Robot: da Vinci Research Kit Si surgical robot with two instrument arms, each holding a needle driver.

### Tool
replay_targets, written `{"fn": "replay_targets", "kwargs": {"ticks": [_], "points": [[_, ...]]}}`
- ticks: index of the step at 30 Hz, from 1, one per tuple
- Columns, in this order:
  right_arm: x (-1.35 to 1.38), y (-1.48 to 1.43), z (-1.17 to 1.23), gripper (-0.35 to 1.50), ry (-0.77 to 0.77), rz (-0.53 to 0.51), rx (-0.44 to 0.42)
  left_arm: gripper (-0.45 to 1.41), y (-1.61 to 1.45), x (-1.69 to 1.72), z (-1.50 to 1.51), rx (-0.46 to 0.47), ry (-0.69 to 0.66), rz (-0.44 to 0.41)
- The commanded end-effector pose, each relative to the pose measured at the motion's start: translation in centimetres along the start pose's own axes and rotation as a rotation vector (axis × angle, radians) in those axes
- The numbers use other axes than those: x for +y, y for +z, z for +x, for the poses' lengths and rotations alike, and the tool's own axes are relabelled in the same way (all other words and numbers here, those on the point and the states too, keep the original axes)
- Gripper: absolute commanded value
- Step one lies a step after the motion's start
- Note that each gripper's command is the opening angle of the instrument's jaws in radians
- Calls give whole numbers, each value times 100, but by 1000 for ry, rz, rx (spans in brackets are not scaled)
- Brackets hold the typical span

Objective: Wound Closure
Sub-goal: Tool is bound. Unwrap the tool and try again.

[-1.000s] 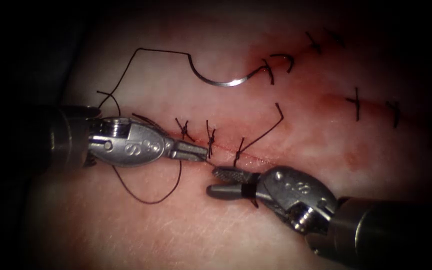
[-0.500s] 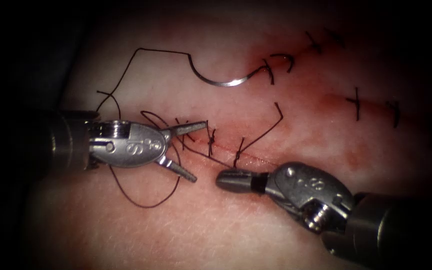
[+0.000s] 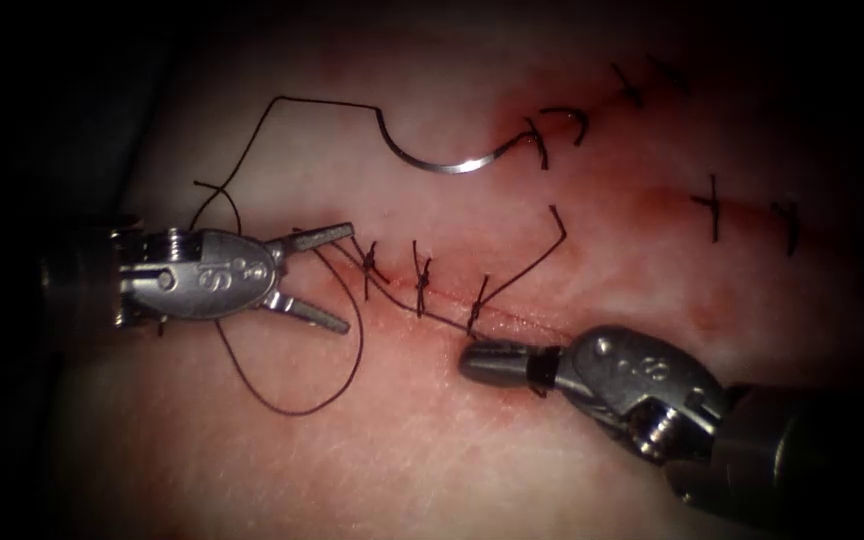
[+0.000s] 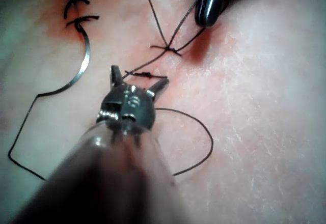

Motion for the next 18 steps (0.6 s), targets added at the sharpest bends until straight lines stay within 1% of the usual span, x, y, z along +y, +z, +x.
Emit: {"fn": "replay_targets", "kwargs": {"ticks": [1,4,8,9,11,14,18], "points": [[-3,9,-6,-35,1,3,0,27,11,-2,-2,-7,10,1],[-3,8,-7,-35,0,5,-3,17,15,-6,-6,-40,48,18],[-5,8,-7,-35,-1,5,-2,-6,20,-11,-14,-88,78,33],[-5,8,-7,-35,-2,6,-5,-17,21,-12,-15,-96,78,38],[-6,9,-8,-35,-3,6,-4,-45,21,-13,-19,-113,100,32],[-5,9,-8,-35,-3,6,-7,-45,19,-14,-20,-137,114,-1],[-5,8,-8,-35,-3,7,-8,-45,13,-16,-17,-146,156,-16]]}}
